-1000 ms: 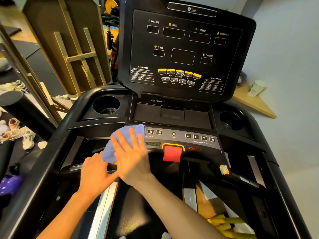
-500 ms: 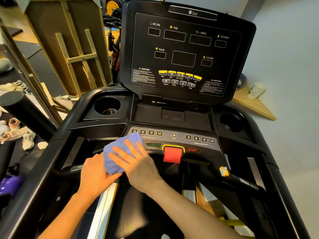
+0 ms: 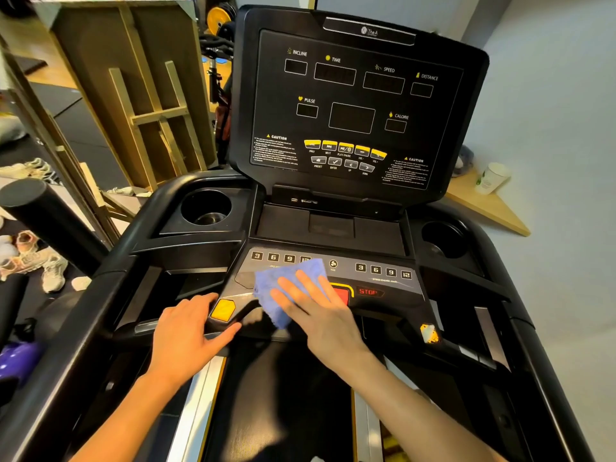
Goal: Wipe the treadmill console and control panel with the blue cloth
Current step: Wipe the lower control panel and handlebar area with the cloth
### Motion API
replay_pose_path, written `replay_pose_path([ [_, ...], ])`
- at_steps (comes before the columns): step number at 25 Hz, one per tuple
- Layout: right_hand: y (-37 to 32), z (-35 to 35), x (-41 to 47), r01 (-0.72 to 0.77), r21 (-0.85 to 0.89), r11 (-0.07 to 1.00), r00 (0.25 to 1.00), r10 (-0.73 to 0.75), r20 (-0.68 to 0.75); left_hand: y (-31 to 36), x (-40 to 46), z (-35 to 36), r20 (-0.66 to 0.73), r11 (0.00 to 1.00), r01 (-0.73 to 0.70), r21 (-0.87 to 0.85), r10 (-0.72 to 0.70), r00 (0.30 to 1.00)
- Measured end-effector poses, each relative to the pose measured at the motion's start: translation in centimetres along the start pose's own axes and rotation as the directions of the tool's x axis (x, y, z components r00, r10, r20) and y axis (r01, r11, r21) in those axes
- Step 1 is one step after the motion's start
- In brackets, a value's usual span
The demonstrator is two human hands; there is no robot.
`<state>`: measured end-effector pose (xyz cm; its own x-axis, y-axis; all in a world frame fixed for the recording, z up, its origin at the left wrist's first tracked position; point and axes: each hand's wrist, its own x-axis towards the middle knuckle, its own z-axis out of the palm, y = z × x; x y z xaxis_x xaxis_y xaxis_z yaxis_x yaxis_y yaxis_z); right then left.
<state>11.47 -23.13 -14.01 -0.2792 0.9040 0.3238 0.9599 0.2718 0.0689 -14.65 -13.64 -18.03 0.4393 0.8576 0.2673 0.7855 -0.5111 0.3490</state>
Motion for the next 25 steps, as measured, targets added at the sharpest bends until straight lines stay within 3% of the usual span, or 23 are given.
replay_pose_path([
  [6, 3.8, -0.8, -4.0, -0.135, -0.014, 0.991, 0.989, 0.135, 0.066, 0.1, 0.1, -0.1, 0.006, 1.000, 0.002, -0.010, -0.002, 1.000],
  [17, 8.7, -2.2, -12.4, -0.241, -0.308, 0.920, 0.957, 0.279, 0.085, 0.1, 0.3, 0.1, 0.004, 0.999, -0.006, 0.036, 0.006, 1.000],
  [25, 7.7, -3.0, -16.4, -0.375, -0.377, 0.847, 0.868, 0.464, 0.179, 0.2, 0.3, -0.1, 0.015, 0.999, 0.001, 0.037, -0.001, 1.000],
])
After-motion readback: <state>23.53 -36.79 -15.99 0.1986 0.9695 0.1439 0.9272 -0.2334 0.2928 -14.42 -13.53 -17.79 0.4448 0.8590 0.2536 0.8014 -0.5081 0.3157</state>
